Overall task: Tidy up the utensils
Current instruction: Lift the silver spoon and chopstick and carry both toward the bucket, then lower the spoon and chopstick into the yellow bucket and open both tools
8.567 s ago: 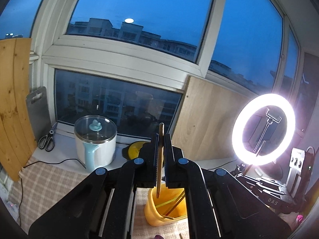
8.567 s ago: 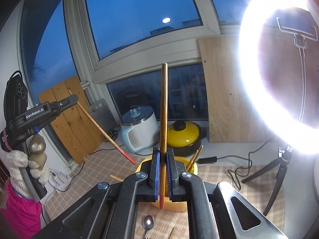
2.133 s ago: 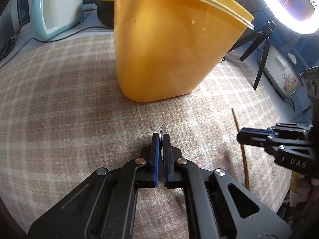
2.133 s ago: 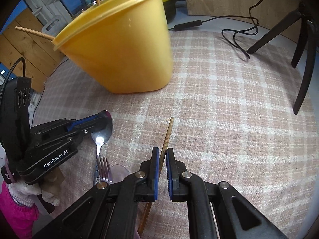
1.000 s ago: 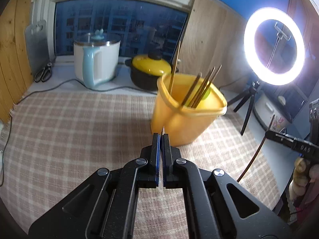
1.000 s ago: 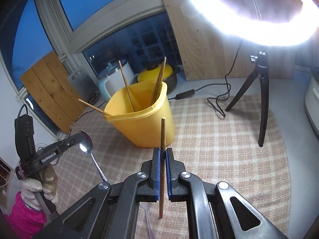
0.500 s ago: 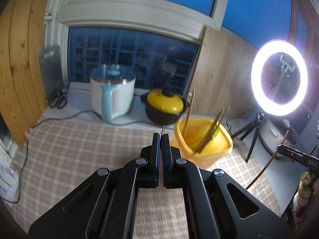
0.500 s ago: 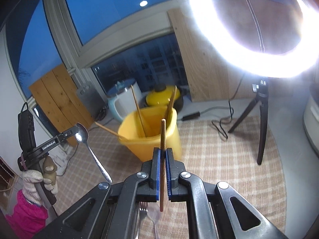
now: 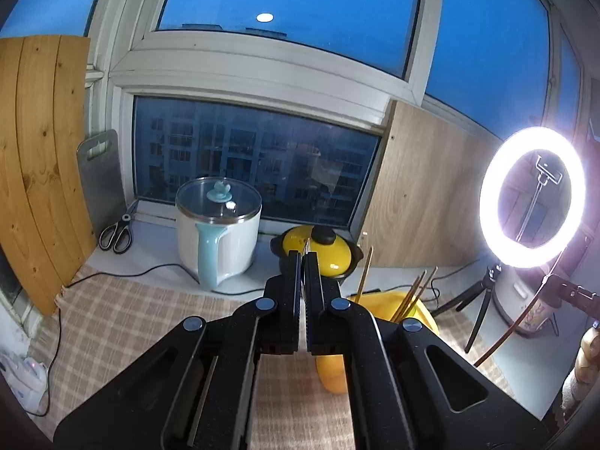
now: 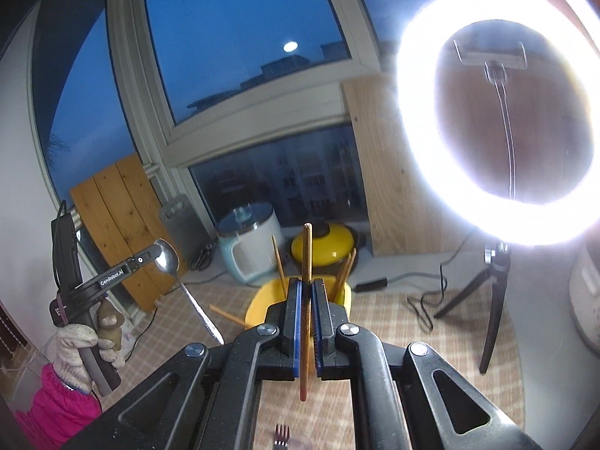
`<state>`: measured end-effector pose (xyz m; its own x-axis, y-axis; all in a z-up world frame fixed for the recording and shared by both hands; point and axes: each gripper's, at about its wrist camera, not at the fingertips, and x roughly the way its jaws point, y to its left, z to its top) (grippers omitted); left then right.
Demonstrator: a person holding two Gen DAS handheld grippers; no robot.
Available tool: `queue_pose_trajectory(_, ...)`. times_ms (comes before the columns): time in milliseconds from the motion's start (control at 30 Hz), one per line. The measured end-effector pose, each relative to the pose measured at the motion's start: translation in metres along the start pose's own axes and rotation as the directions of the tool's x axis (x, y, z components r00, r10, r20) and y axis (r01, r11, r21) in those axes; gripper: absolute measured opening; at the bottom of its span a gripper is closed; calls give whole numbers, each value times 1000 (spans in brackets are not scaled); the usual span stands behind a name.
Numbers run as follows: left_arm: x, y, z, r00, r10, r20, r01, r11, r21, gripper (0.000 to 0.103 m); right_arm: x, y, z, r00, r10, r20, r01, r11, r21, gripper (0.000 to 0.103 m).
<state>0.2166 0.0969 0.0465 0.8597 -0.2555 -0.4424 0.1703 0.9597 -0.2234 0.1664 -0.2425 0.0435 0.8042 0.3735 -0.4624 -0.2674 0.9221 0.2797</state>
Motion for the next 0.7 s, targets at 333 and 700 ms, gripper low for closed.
queue_pose_trajectory(333, 18, -7, 16, 1000, -1, 15, 1, 1000, -8, 0, 4, 14, 21, 998, 9, 55, -7, 999, -34, 2)
queue_pose_trajectory(700, 43, -11, 21, 1000, 7, -5, -7, 1000, -1, 0, 23, 15, 30, 998, -15, 65, 17, 999, -42, 2)
